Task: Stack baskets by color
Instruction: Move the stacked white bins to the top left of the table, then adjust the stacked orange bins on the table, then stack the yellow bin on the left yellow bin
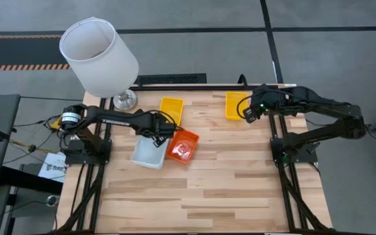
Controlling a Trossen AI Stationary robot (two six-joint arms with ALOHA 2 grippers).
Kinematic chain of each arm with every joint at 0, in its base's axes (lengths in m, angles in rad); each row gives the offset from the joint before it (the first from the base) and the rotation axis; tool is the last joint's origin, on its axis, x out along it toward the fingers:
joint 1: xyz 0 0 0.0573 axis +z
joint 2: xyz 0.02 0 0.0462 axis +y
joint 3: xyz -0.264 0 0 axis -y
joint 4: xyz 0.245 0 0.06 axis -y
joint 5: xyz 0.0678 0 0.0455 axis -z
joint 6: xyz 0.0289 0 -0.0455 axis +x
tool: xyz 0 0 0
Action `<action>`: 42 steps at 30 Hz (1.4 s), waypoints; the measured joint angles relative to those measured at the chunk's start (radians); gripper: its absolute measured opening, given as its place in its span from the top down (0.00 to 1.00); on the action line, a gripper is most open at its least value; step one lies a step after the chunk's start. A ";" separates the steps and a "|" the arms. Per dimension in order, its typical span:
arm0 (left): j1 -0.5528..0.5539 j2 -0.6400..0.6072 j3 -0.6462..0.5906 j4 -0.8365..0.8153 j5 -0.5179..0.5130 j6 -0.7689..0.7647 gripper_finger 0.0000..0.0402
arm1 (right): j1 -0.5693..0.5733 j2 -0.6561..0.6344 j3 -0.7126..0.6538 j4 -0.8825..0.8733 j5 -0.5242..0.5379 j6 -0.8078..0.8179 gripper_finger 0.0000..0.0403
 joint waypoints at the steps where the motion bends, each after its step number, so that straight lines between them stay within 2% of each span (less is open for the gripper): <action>1: 0.000 0.000 0.028 -0.022 0.000 0.004 1.00 | 0.004 0.006 0.000 0.018 -0.012 0.001 0.59; 6: 0.000 -0.001 0.184 -0.180 -0.007 0.010 1.00 | 0.066 0.076 0.000 0.175 -0.089 0.000 0.59; 13: -0.002 -0.002 0.400 -0.399 -0.028 -0.027 1.00 | 0.172 0.319 0.000 0.277 -0.140 -0.045 0.59; 18: -0.011 -0.033 0.546 -0.400 -0.021 -0.041 1.00 | 0.191 0.496 0.000 0.349 -0.188 -0.114 0.59; 23: -0.012 -0.087 0.648 -0.394 -0.053 -0.061 1.00 | 0.180 0.616 0.000 0.482 -0.248 -0.160 0.59; 32: -0.012 -0.179 0.677 -0.391 -0.079 -0.057 1.00 | 0.173 0.731 0.000 0.686 -0.359 -0.288 0.59; 37: -0.012 -0.192 0.677 -0.390 -0.099 -0.056 1.00 | 0.173 0.754 0.000 0.788 -0.367 -0.394 0.59; 40: -0.012 -0.196 0.677 -0.389 -0.109 -0.041 1.00 | 0.175 0.758 0.001 0.847 -0.431 -0.492 0.59; 42: -0.011 -0.195 0.677 -0.389 -0.109 -0.033 1.00 | 0.179 0.754 0.001 0.842 -0.435 -0.496 0.59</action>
